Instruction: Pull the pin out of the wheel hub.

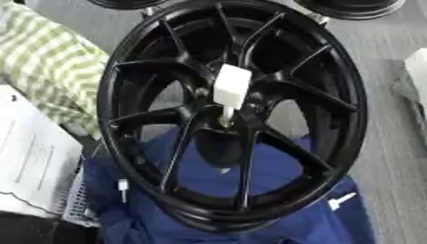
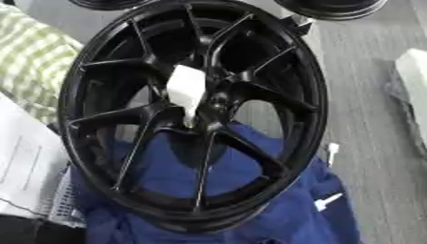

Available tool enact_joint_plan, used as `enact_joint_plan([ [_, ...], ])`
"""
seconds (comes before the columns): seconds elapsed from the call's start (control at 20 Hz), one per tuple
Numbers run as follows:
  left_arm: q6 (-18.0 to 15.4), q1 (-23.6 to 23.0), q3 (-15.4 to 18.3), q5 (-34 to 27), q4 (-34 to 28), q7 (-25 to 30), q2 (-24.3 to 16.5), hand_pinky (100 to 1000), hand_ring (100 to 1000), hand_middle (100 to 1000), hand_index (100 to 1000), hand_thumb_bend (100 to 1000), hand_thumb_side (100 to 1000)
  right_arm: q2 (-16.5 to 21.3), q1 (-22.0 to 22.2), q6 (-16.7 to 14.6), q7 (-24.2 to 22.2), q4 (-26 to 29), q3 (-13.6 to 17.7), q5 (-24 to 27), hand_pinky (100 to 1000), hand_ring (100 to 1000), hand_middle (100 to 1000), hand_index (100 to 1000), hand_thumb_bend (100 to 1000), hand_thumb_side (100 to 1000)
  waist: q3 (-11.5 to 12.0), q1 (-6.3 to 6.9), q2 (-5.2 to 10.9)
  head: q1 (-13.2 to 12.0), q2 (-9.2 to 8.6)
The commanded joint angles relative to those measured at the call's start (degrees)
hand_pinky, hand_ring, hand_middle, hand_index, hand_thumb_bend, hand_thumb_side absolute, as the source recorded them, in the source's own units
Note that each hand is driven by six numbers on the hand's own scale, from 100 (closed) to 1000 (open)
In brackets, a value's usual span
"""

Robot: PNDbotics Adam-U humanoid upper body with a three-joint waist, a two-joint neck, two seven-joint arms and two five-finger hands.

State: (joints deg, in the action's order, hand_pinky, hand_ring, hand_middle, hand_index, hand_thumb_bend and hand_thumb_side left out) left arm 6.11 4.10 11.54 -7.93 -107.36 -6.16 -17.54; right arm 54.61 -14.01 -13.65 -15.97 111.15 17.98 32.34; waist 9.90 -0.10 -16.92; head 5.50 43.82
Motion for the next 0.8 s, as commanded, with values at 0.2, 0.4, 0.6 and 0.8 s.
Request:
enact_joint_plan([
  [0.2,0.04,0.44,0.52,0.19,-1.4,-0.06,-0.6,778,547,528,744,198,673,1.65,-0.74,-0.39,-0.21,1.78,0.37,-0.94,987,816,588,752,100,184,0.07,-0.1,0.62,0.02,0.15],
  [0.4,-0.06,0.85,0.51,0.6,-1.63,-0.1,-1.12,778,548,528,744,198,664,1.58,-0.61,-0.37,-0.37,1.79,0.22,-1.71,986,813,583,750,100,189,0.02,-0.1,0.63,0.21,0.23],
  [0.6,-1.88,6.75,-1.64,4.71,-4.65,1.14,-8.02,778,561,543,756,203,563,0.45,1.7,0.24,1.4,1.81,1.06,-2.23,994,807,574,744,100,342,0.01,0.45,0.96,0.6,0.3],
  [0.8,-3.53,17.59,-7.18,8.92,-7.02,5.08,-19.58,779,589,570,773,248,483,-2.08,4.53,1.87,4.87,2.71,2.3,-2.18,1000,811,576,744,100,490,-0.33,1.39,1.59,0.97,0.3],
])
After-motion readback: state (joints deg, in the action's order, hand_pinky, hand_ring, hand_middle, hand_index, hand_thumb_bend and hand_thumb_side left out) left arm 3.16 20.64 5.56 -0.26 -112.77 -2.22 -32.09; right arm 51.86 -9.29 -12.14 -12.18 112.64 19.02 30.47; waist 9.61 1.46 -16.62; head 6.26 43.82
